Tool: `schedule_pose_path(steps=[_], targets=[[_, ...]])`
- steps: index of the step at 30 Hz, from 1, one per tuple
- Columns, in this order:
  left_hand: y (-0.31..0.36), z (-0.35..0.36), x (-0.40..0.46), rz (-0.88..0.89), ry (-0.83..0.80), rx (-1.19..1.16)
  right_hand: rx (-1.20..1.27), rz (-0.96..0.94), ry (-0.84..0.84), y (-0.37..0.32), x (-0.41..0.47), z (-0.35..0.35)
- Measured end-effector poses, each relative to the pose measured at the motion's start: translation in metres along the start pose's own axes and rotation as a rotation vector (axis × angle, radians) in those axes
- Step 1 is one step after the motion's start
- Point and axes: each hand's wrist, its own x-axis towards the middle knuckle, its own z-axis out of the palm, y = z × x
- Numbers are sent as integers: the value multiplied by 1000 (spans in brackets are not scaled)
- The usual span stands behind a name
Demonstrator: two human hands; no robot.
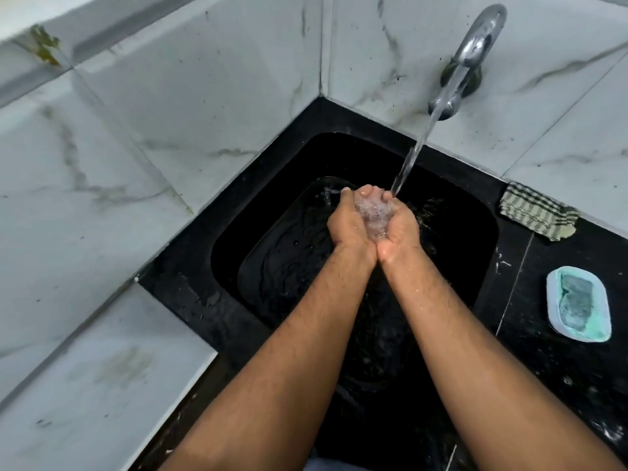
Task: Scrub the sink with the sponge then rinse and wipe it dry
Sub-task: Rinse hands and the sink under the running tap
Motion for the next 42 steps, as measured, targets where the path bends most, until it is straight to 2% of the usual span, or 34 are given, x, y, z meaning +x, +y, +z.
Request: schedule_pose_path(steps=[3,7,8,10,12,17,20,29,37,42], targets=[[4,-38,-19,119,144,-11,-128,122,18,26,-9,-24],[19,-114,-49,267,334,-170,-760,360,64,100,-19,-73],[23,-128,-57,276,341,-205,-815,432,41,119,-27,-81],[35,-145,-74,289,385,-206,-746,453,99,145,-39,-90],[43,-159,-78,310,371,-311,-761,368,159,154,-45,-87],[40,-149,-88,283,403,-316,-854,330,151,145,-50,-78],[33,-140,-90,285,414,-254,-813,279,166,131,-55,-75],[-5,-79,-72,192,183,5,-346,27,177,44,-58,-62],[-26,-22,-28,68,34,180,-171,-157,187,-13,-29,-39],[-22,7,3,5,4,157,-117,-188,162,-25,-9,-14]])
